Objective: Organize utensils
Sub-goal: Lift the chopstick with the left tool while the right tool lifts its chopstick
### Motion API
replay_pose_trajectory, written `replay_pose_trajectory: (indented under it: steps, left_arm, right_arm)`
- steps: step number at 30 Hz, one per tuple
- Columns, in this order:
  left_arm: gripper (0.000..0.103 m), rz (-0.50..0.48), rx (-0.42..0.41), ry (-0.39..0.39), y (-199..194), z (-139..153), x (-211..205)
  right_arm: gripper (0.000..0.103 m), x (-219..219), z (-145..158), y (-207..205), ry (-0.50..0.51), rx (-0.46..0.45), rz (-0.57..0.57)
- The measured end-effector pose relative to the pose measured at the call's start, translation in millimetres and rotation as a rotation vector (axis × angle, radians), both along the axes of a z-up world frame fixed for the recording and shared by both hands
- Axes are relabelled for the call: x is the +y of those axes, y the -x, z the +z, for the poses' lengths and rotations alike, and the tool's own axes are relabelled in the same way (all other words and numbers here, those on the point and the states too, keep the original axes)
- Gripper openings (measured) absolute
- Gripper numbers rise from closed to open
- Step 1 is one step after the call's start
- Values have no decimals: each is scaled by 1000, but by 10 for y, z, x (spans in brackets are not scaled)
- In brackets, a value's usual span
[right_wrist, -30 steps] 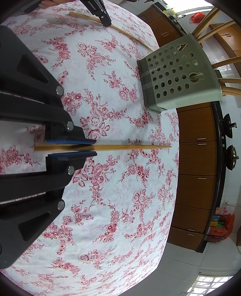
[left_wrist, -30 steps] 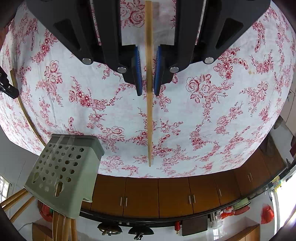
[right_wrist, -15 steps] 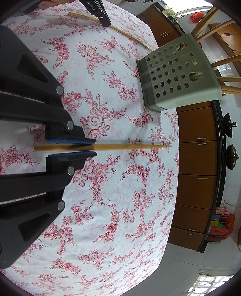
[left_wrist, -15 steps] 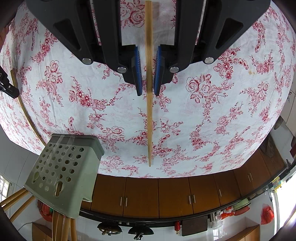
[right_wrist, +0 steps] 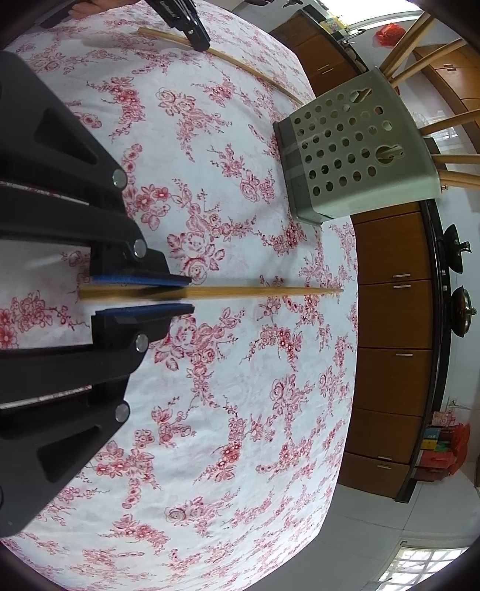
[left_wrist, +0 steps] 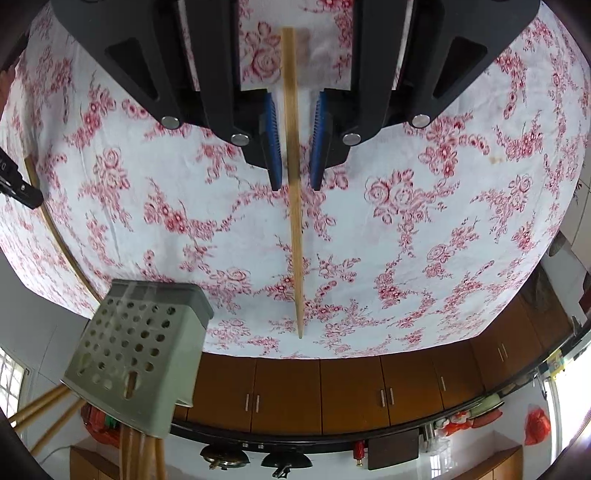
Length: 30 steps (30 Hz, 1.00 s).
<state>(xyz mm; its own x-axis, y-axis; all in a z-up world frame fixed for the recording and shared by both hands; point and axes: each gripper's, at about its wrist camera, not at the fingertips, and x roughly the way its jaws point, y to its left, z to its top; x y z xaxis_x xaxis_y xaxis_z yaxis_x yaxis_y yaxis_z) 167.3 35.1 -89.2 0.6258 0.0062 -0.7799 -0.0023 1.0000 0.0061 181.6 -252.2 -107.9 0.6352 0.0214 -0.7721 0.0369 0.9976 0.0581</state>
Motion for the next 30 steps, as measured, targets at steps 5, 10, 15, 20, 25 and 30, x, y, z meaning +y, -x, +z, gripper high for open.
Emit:
replay_pose_trajectory:
  steps: [5, 10, 15, 20, 25, 30]
  left_arm:
    - [17, -5, 1, -12, 84, 1, -41]
    - [8, -9, 7, -9, 162, 10, -25]
    - [8, -5, -38, 17, 246, 253, 55]
    - [8, -2, -152, 63, 317, 724, 148]
    - [8, 15, -246, 124, 335, 1123, 233]
    - [8, 26, -325, 161, 337, 1408, 266]
  right_arm:
    - [10, -15, 6, 49, -5, 0, 6]
    - [8, -25, 48, 134, -13, -7, 7]
    - [8, -79, 345, 259, -17, -96, -2]
    - [8, -169, 833, 375, -35, -230, -26]
    - [8, -271, 1245, 442, -48, -349, -40]
    - [8, -307, 1525, 486, -60, -434, -48]
